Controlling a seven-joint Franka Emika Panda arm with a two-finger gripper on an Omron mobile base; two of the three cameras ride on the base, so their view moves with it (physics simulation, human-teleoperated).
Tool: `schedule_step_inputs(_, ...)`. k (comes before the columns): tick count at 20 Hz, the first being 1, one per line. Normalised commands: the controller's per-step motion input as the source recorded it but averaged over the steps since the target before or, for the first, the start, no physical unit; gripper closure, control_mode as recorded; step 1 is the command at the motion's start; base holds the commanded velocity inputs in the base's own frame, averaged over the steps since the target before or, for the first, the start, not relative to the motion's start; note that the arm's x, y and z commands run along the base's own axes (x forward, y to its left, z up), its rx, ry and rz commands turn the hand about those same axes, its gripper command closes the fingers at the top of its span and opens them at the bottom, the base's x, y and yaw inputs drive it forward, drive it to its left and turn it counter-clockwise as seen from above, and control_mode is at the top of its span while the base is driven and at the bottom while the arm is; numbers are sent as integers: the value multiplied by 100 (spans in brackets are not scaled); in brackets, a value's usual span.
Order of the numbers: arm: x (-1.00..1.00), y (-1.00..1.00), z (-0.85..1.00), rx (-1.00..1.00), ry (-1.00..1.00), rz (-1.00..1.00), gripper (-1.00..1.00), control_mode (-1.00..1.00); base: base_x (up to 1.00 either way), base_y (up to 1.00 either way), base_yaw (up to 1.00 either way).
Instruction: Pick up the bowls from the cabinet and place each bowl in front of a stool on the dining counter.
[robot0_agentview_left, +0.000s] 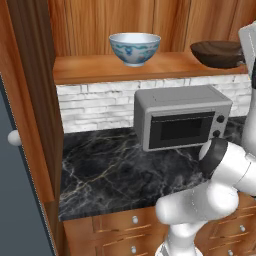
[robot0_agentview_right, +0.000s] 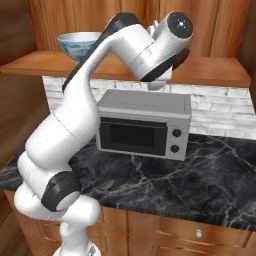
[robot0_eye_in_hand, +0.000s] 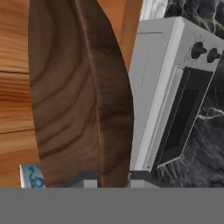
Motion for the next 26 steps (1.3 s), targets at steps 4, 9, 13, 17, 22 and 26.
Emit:
schedule_step_inputs(4,-99,76,-7,0,0,0,100,-100,0,0,0)
schedule_step_inputs(9,-100,82,-11,0,0,0,100,-100,0,0,0)
schedule_step_inputs(13,-100,66,-3,0,0,-2,100,-100,0,0,0)
schedule_step_inputs(17,-100,38,0,0,0,-7,100,-100,0,0,0)
schedule_step_inputs(22,0,0,0,0,0,0,100,100,-100,-19,-28)
schedule_step_inputs(26,0,0,0,0,0,0,100,100,-96,0,-73)
